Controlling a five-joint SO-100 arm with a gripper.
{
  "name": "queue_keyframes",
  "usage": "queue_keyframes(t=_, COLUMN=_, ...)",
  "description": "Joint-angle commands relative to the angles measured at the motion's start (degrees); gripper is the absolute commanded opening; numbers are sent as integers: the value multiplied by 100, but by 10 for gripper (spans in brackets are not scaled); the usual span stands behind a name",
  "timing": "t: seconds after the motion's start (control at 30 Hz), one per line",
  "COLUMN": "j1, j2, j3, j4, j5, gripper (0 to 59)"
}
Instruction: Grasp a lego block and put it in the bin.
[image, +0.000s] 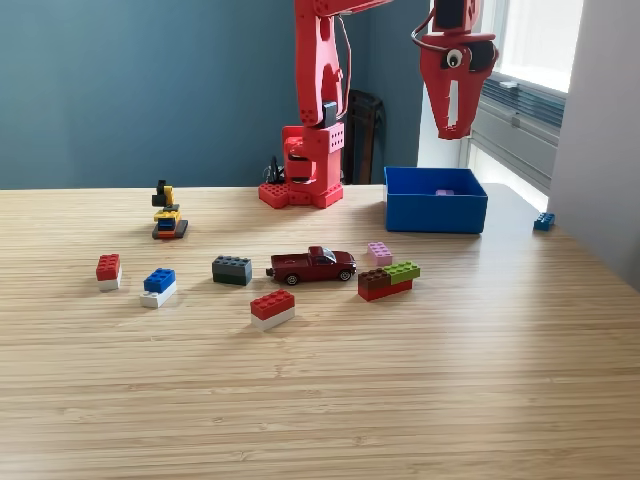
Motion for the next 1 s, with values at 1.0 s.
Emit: queue_keyframes(t=1.0, j1=-290, j2=53, j3=422, j4=53, j5=-431, gripper=36)
